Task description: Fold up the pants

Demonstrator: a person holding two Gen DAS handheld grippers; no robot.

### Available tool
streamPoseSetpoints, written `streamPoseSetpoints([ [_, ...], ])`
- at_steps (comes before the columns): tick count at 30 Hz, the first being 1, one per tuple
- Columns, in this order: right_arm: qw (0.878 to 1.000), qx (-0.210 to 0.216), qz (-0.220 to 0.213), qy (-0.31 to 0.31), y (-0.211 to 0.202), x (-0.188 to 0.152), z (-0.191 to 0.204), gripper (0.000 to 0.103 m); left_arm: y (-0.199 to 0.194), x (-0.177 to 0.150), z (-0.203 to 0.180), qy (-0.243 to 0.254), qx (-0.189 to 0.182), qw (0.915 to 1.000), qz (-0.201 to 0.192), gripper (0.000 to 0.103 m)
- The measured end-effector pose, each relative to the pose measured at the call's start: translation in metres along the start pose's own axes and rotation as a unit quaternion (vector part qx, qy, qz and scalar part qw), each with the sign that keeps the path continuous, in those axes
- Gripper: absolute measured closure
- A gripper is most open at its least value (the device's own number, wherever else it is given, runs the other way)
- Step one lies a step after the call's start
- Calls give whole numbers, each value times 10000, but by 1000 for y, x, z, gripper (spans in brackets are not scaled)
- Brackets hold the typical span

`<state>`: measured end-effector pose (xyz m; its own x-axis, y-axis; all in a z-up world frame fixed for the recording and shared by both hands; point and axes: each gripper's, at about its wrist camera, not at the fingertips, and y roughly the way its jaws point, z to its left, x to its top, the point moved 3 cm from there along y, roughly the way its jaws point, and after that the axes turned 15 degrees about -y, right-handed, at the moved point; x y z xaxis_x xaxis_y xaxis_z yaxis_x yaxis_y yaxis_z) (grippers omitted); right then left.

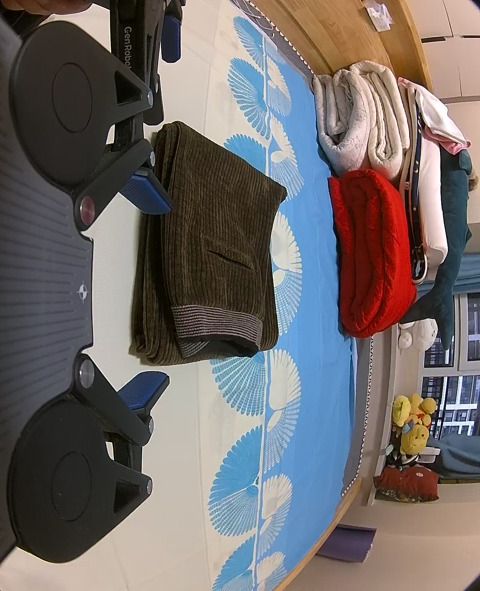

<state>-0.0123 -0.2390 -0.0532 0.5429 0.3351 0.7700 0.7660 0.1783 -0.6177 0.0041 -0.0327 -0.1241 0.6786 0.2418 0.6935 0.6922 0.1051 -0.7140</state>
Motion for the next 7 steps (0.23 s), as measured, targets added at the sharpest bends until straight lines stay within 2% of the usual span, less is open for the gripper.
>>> streamPoseSetpoints([
  [7, 10000, 4, 3, 37, 0, 0, 0, 10, 1, -1, 0, 13, -10, 10000, 7, 12],
])
